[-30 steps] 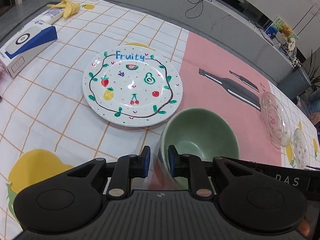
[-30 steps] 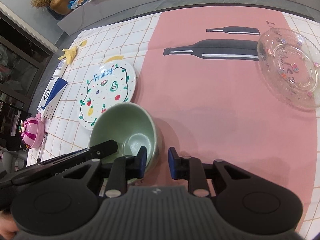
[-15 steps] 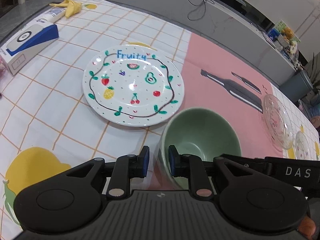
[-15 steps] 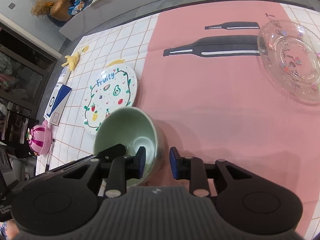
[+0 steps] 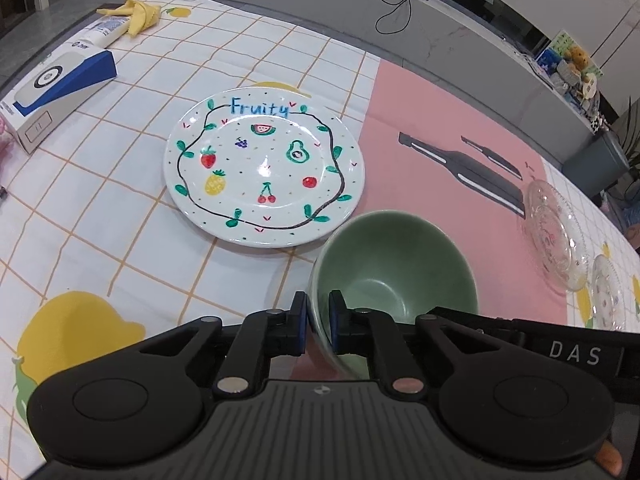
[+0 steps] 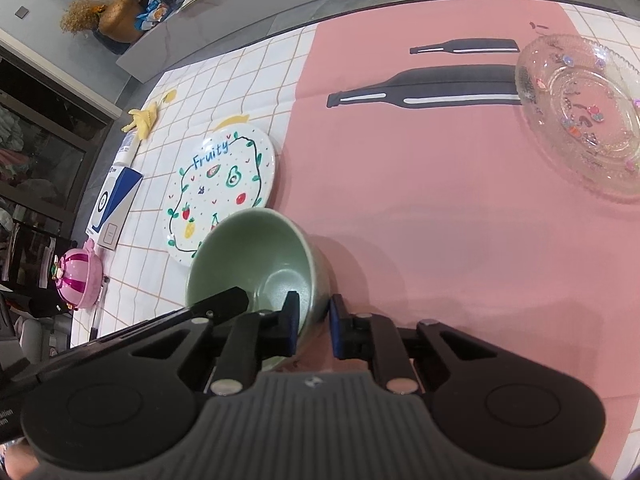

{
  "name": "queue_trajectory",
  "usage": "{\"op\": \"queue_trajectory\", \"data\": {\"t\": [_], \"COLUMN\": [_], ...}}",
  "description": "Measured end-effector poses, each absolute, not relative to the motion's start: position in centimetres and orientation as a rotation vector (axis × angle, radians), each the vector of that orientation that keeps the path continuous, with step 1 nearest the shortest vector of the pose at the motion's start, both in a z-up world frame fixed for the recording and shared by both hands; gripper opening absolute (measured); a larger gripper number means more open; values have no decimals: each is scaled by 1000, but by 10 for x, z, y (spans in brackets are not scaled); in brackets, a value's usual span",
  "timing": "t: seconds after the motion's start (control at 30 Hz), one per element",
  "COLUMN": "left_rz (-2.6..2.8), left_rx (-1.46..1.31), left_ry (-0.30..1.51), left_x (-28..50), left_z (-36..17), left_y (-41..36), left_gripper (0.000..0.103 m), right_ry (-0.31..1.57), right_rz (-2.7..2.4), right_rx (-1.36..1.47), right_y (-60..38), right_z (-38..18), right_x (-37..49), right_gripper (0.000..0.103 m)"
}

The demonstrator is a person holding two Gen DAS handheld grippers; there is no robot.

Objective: Organize plates and bowls
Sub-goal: 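Lift the green bowl with both tools and carry it over the nested steel bowls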

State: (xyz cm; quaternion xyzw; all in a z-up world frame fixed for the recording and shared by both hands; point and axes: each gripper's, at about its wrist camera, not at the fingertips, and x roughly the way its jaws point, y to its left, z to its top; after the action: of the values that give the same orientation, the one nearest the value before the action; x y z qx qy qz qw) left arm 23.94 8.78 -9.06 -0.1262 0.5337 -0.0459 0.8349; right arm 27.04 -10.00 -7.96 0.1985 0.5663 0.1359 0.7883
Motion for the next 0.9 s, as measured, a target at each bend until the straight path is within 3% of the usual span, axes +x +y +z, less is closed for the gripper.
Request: {"op": "queue_trajectory", "data": {"t": [0.43,0.9], "left_rz": [-77,-108], "left_rx": [-233,-186], "left_ry": [1075,949], "left_x": [214,153], "left_z": [-60,11], "left_y": [87,67], "left_gripper": [12,10], "right_ry": [1169,1028], "right_rz": [300,285], "right_rx": [446,465], "right_y": [-101,-118], "right_z": [-49,20], "right_x": [251,171], "right_gripper": [13,12]}}
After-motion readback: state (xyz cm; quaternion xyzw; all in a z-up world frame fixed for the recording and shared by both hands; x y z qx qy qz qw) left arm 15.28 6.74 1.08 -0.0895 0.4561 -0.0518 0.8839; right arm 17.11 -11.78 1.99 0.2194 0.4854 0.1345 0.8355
